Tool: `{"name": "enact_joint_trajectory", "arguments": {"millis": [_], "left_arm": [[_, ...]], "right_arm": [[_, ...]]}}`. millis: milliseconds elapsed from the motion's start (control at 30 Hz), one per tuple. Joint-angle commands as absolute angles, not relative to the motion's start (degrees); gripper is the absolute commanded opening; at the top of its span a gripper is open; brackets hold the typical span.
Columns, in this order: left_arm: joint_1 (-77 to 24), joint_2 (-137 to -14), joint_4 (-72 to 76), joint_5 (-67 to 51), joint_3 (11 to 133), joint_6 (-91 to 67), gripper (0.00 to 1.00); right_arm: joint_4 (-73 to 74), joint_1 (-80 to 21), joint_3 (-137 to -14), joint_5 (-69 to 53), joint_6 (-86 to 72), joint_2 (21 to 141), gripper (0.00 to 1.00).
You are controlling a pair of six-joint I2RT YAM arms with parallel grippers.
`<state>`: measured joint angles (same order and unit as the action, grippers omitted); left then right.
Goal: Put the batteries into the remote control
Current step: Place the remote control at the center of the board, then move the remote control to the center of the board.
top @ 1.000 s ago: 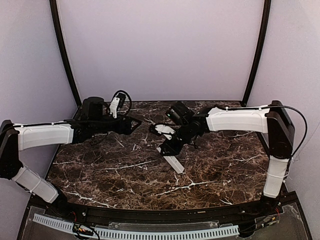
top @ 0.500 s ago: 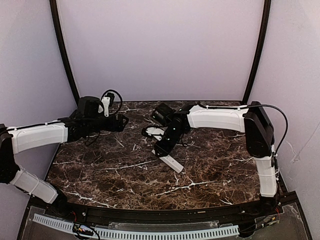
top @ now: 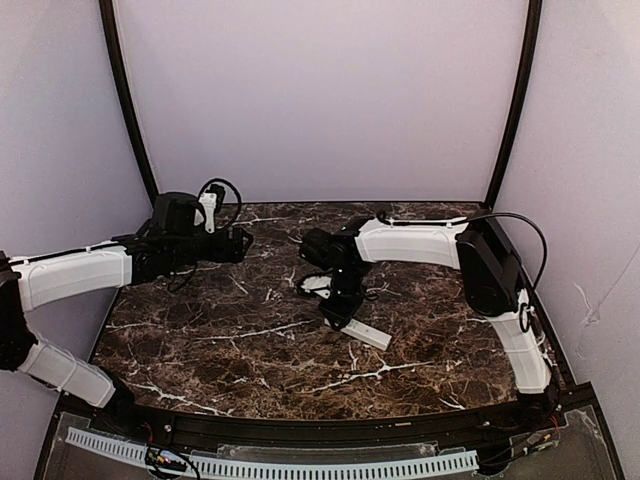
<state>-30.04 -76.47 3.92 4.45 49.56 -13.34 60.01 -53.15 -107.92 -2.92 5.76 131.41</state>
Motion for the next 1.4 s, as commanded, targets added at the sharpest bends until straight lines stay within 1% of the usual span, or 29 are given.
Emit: {"name": "enact_joint_trajectory", "arguments": {"millis": [0,33,100,133,167,200,233,267,433,567,667,800,967,1200,1267,1367], "left_arm": [[-29.61,-74.64,3.66,4.90,48.74,-13.54,0.92],[-29.62,-74.62,3.86,4.74,48.66,-13.54,0.92],[-29.61,-74.66,4.20,4.67,48.47,-13.54,0.92],[-29.61,-74.73,4.30,4.62,48.45,-13.49,0.92],[-29.62,-74.76,4.30,4.56,48.43,-13.57,0.92],[-29.62,-74.87,4.31,4.57,48.43,-13.55,0.92],[-29.62,-74.92,4.35,4.42,48.43,-13.54,0.92],[-29.62,-75.05,4.38,4.27,48.43,-13.54,0.92],[-29.62,-75.51,4.61,3.04,48.81,-13.54,0.92],[-29.62,-76.02,4.47,2.14,49.26,-13.81,0.92],[-29.62,-76.21,4.36,1.86,49.40,-13.81,0.92],[-29.61,-77.00,4.32,0.93,49.83,-13.84,0.92],[-29.64,-78.14,3.96,0.19,50.77,-13.69,0.92],[-29.70,-78.90,3.09,0.16,51.66,-13.54,0.94],[-29.68,-79.43,3.08,0.17,51.84,-13.56,0.95],[-29.71,-79.98,3.08,-1.58,52.17,-13.48,0.96]], "right_arm": [[60.73,-53.17,-107.86,-3.55,6.42,134.69,0.01],[60.67,-53.11,-108.00,-3.60,6.42,134.70,0.05],[60.56,-53.09,-108.20,-4.10,6.49,134.71,0.20],[60.44,-53.04,-108.24,-4.53,6.57,134.69,0.28],[60.27,-52.94,-108.25,-4.79,6.52,134.59,0.39],[60.07,-52.79,-108.31,-5.28,6.43,134.36,0.52],[59.87,-52.55,-108.32,-6.25,6.37,133.90,0.61],[59.23,-52.25,-108.06,-7.31,6.22,133.18,0.66],[53.79,-49.20,-103.62,-12.82,4.99,126.39,0.73],[48.22,-45.70,-96.68,-15.61,3.70,119.46,0.76],[43.86,-42.84,-89.97,-14.40,3.29,113.49,0.79],[39.89,-39.71,-81.61,-9.81,2.99,108.06,0.82],[39.38,-38.36,-75.85,-2.80,2.60,107.28,0.82],[40.27,-39.58,-70.69,4.28,1.93,107.79,0.83],[40.79,-40.61,-69.77,5.38,2.10,108.00,0.83],[40.93,-42.65,-68.30,3.52,2.15,108.02,0.84]]}}
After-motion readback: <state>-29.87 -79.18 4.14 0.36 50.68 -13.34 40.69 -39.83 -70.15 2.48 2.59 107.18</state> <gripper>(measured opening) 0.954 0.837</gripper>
